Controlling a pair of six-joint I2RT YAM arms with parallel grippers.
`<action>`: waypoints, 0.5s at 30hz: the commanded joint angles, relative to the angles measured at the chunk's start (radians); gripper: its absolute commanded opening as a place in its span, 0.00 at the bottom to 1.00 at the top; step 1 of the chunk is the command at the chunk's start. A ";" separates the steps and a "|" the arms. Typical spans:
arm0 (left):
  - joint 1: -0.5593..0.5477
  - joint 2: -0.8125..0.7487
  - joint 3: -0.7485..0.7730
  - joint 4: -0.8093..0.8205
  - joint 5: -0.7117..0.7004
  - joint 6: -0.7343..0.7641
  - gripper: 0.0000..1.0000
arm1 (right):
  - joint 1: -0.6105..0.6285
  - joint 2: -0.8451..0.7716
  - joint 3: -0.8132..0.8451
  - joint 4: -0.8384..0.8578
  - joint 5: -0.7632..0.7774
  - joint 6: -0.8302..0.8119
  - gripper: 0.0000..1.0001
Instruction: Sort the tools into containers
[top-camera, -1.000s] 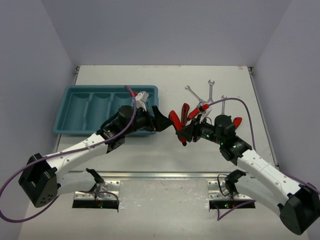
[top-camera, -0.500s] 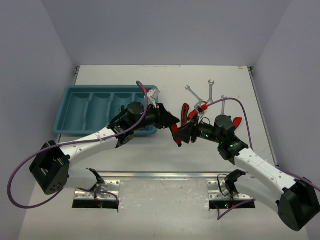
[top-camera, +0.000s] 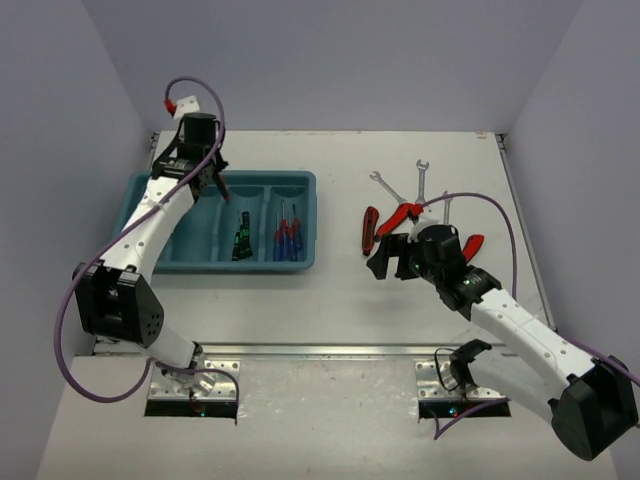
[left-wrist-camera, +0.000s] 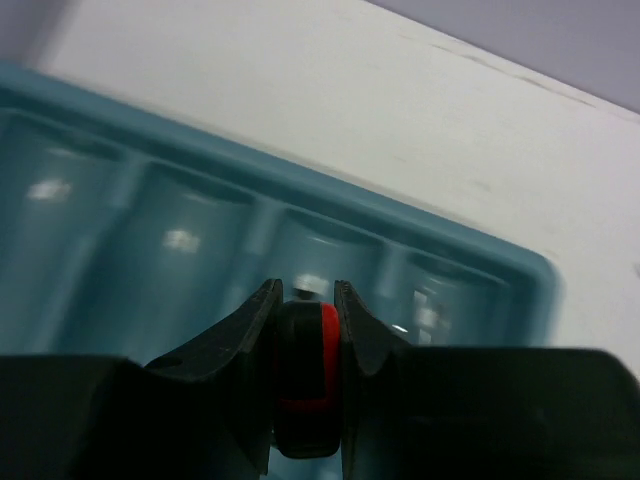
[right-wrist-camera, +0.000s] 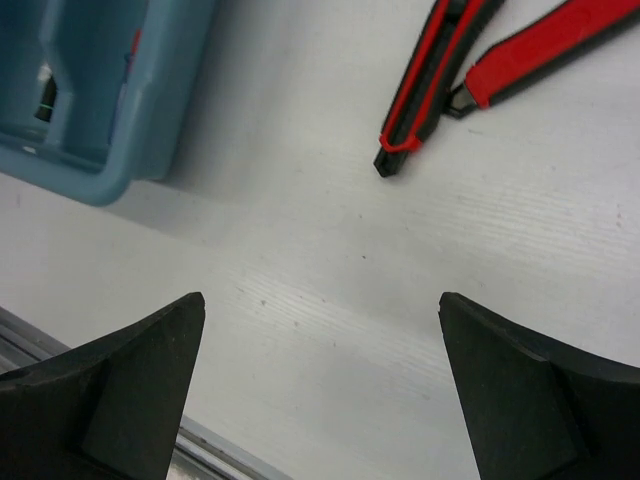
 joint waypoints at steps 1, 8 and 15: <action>0.115 0.026 0.018 -0.128 -0.251 0.127 0.00 | -0.008 -0.002 0.023 -0.026 0.061 -0.018 0.99; 0.162 0.190 -0.006 -0.114 -0.230 0.146 0.00 | -0.011 -0.043 0.006 -0.026 0.076 -0.025 0.99; 0.164 0.232 -0.010 -0.151 -0.204 0.109 1.00 | -0.011 -0.068 -0.002 -0.032 0.085 -0.037 0.99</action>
